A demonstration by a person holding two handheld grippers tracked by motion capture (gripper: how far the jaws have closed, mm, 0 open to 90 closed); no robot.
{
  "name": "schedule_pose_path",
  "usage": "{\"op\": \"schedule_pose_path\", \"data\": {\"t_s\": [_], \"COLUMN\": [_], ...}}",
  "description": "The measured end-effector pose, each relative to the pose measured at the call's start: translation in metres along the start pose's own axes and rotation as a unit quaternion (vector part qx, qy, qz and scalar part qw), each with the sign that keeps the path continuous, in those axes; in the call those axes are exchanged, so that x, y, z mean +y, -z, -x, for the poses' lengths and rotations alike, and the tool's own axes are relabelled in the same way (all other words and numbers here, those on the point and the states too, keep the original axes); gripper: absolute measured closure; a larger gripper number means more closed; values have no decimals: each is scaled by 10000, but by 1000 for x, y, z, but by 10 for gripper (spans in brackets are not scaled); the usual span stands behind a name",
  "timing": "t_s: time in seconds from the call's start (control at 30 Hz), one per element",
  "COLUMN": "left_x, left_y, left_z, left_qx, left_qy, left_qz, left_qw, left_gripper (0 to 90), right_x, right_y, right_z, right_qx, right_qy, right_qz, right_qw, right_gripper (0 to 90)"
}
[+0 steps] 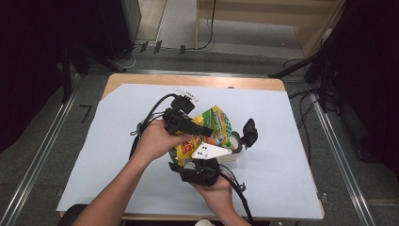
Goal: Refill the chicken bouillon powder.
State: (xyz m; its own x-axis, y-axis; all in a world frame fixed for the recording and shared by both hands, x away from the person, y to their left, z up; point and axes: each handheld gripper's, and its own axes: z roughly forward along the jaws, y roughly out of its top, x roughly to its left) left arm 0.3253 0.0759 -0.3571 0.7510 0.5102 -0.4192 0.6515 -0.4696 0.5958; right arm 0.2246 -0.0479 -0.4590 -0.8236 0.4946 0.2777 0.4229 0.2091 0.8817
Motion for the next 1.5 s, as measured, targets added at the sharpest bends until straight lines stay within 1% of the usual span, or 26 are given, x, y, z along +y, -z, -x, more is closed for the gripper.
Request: {"op": "schedule_pose_path", "data": {"t_s": [0.1, 0.17, 0.27, 0.33, 0.37, 0.43, 0.53, 0.63, 0.73, 0.9, 1.0, 1.03, 1.07, 1.2, 1.33, 1.37, 1.4, 1.43, 1.47, 1.5], "left_x": [0, 0, 0, 0, 0, 0, 0, 0, 0, 1, 4, 5, 6, 11, 16, 18, 19, 21, 21, 21], "left_y": [0, -1, -1, -1, -2, -3, -3, -2, -2, -1, -2, -2, -2, -1, -1, -2, -3, -4, -4, -5], "left_z": [0, 0, 0, -1, -1, -2, -2, -1, -1, 1, 2, 2, 1, -2, -7, -10, -11, -12, -12, -12], "left_qx": [1, 24, 54, 78, 127, 114, 131, 136, 145, 133, 106, 135, 120, 20, -106, -139, -133, -145, -150, -155], "left_qy": [-5, -24, -33, -20, -6, 16, 20, -1, -8, -64, -51, -33, -18, 109, 191, 277, 310, 323, 293, 297], "left_qz": [-6, -3, 25, 22, 14, -16, -14, 7, -1, 59, 26, -20, -41, -67, -181, -238, -263, -282, -298, -290], "left_qw": [10000, 10000, 10000, 10000, 9999, 9999, 9999, 9999, 9999, 9999, 9999, 9999, 9999, 9999, 9996, 9992, 9991, 9990, 9990, 9990], "left_gripper": [647, 657, 659, 661, 662, 663, 665, 667, 673, 677, 680, 683, 686, 696, 692, 693, 694, 695, 696, 696], "right_x": [0, 0, 0, 0, 0, 0, 0, 0, 0, 0, 1, 1, 2, 5, 7, 8, 9, 10, 11, 11], "right_y": [0, 0, 0, 0, 0, -1, -1, -2, -2, -2, -1, -1, 0, 1, 3, 4, 4, 4, 5, 4], "right_z": [-1, -1, -1, -1, -1, -2, -3, -2, -3, -4, -3, -3, -3, -1, 0, 0, 1, 2, 2, 3], "right_qx": [-6, -43, -53, -43, -27, -39, -20, -16, -88, -138, -113, -93, -73, -46, 24, 44, 88, 109, 118, 96], "right_qy": [22, 91, 106, 130, 161, 262, 283, 329, 419, 372, 310, 281, 254, 209, 180, 147, 69, 27, -22, -16], "right_qz": [-1, -24, -32, -48, -63, -112, -128, -122, -144, -126, -69, -51, -38, -22, 14, 25, 34, 38, 8, -2], "right_qw": [10000, 9999, 9999, 9999, 9998, 9996, 9995, 9994, 9990, 9991, 9994, 9995, 9996, 9998, 9998, 9999, 9999, 9999, 9999, 10000], "right_gripper": [583, 581, 576, 568, 562, 549, 542, 548, 570, 581, 582, 582, 581, 580, 580, 580, 580, 580, 580, 580]}}
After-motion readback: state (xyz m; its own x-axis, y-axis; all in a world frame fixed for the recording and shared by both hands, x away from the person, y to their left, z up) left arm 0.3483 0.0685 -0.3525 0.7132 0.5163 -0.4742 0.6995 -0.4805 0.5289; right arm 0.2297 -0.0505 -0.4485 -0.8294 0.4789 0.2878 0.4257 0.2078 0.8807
